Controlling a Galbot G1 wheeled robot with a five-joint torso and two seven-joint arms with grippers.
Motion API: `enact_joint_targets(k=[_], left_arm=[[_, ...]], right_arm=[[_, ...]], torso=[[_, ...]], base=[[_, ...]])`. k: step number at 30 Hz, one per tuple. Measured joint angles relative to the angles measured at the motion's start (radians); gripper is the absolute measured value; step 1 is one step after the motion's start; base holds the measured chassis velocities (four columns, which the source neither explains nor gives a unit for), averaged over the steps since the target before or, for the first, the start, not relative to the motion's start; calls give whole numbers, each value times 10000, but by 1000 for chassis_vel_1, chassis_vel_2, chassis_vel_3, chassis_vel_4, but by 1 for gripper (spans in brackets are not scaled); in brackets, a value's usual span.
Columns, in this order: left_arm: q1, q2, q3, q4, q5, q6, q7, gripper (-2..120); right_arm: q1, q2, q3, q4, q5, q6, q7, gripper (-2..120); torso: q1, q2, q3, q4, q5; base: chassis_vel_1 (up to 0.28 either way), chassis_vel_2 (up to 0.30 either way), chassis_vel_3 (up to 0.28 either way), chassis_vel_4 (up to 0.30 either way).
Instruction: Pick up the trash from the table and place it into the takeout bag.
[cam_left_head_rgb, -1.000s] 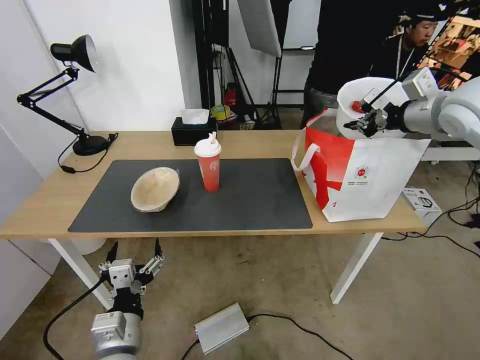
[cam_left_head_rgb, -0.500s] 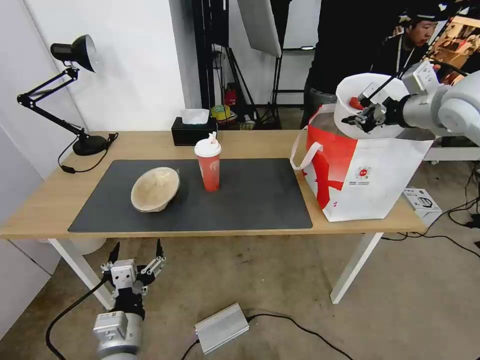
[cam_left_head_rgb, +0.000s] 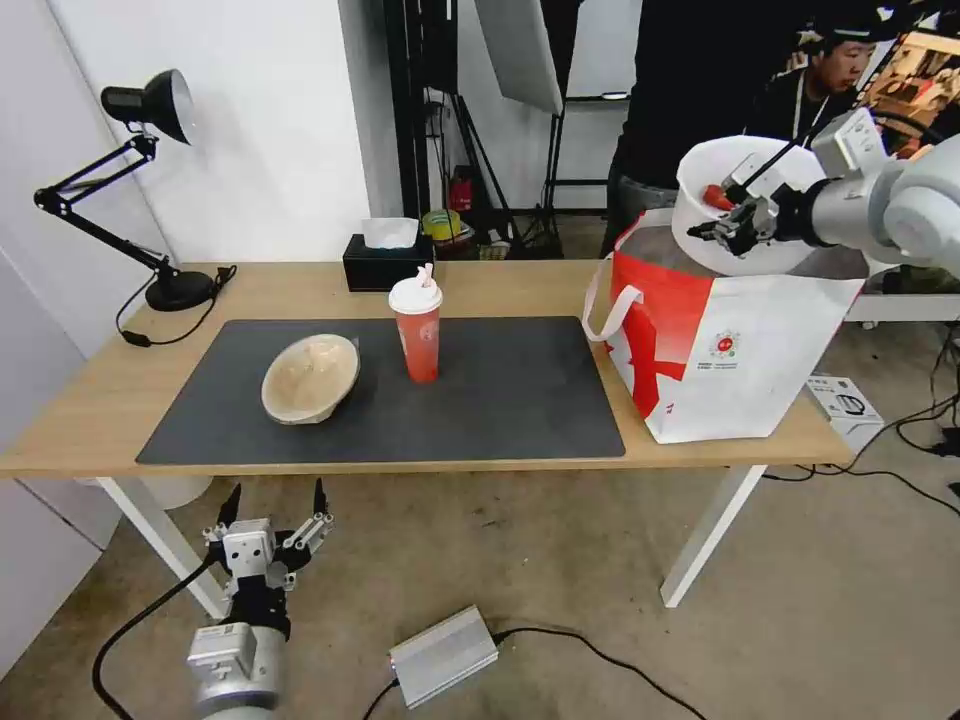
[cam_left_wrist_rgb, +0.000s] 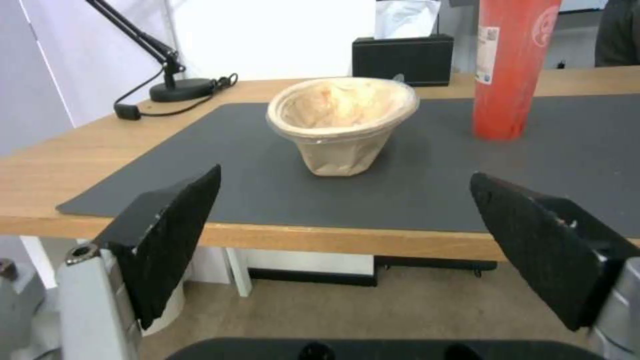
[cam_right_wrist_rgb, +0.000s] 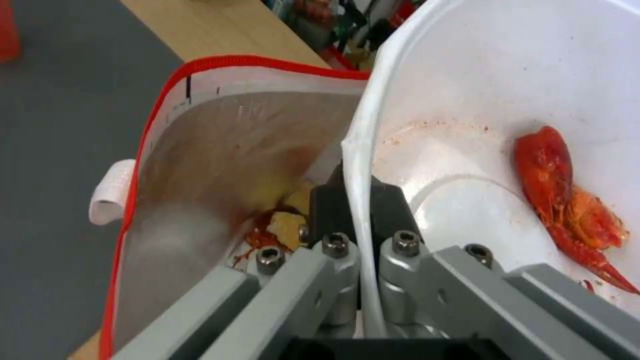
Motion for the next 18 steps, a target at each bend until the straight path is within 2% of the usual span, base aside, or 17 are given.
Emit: enact_joint_targets(k=[18], left_arm=[[18, -36, 82, -37, 19, -2, 3, 100]], right_arm=[[-593, -712, 501, 897, 55, 0, -92, 0]], torso=[[0, 0, 0, 0, 0]], base=[[0, 0, 0, 0]])
